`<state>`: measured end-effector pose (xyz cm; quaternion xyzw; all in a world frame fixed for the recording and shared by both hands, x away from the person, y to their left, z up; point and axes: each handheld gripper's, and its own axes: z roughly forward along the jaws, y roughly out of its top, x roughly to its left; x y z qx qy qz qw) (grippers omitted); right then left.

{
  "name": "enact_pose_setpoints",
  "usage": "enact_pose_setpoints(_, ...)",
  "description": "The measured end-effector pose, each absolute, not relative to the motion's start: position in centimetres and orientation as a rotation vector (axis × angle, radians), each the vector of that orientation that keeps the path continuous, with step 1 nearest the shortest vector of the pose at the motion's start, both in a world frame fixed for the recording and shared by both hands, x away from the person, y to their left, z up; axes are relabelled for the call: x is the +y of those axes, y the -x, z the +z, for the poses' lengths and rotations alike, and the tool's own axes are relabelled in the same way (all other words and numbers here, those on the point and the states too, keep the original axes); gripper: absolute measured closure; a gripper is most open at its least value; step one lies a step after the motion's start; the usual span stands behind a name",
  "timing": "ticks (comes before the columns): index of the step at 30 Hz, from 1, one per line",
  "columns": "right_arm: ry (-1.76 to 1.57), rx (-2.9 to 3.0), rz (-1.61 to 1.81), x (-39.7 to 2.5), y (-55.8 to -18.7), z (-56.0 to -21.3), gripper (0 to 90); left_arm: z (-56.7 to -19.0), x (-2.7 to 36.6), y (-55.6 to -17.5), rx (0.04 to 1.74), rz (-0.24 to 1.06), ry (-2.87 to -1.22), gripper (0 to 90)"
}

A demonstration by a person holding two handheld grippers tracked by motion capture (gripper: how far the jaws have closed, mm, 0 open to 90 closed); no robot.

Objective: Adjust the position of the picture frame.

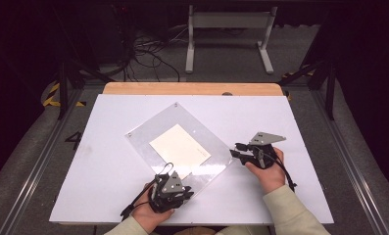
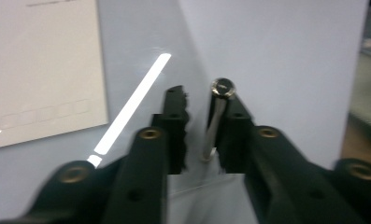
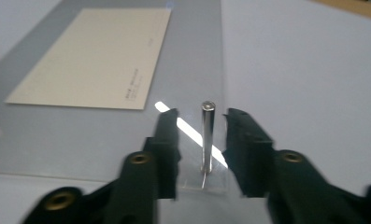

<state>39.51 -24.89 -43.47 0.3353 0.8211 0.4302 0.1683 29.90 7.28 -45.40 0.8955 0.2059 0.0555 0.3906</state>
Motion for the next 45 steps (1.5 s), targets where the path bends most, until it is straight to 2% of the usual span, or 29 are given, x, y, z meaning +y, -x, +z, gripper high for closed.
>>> enact_pose_setpoints(1, -0.956, 2.357, 1.217, -24.7, -40.1, -43.9, 83.0, -45.4, 7.3, -29.8, 0.526, 0.152, -2.279, 84.4)
enact_pose_setpoints(6, -0.812, 2.328, 1.17, -23.8, -39.3, -43.1, 84.9, -44.2, 8.6, -29.3, 0.57, 0.257, -2.222, 84.8)
enact_pose_setpoints(8, -0.782, 2.286, 1.234, -24.2, -38.1, -41.3, 84.9, -42.9, 10.2, -29.5, 0.651, 0.387, -2.151, 83.8)
enact_pose_setpoints(10, -0.686, 2.267, 1.327, -24.3, -35.7, -39.2, 84.7, -42.3, 12.7, -30.8, 0.774, 0.384, -2.062, 83.2)
enact_pose_setpoints(13, -0.538, 2.285, 1.321, -22.8, -31.7, -37.9, 82.4, -42.2, 14.2, -31.3, 0.813, 0.417, -2.039, 82.5)
enact_pose_setpoints(16, -0.517, 2.329, 1.289, -22.8, -29.1, -38.6, 81.4, -42.2, 14.2, -30.9, 0.776, 0.392, -2.065, 83.0)
enact_pose_setpoints(22, -0.609, 2.4, 1.211, -24.8, -27.5, -41.1, 82.6, -43.4, 12.3, -29.4, 0.615, 0.305, -2.193, 84.5)
enact_pose_setpoints(29, -0.692, 2.489, 1.192, -26.1, -27.5, -42.5, 84.5, -44.5, 11.2, -29.2, 0.509, 0.214, -2.325, 84.6)
enact_pose_setpoints(33, -0.703, 2.527, 1.145, -25.9, -27.6, -43.3, 84.5, -44.8, 11.4, -29.7, 0.536, 0.185, -2.333, 84.4)
enact_pose_setpoints(36, -0.69, 2.495, 1.123, -25.6, -28.3, -43.1, 84.3, -44.7, 11.2, -30.5, 0.563, 0.256, -2.322, 84.6)
enact_pose_setpoints(45, -0.737, 2.435, 1.109, -25.3, -31.6, -43.2, 84.0, -44.9, 10.9, -33.9, 0.651, 0.307, -2.293, 84.6)
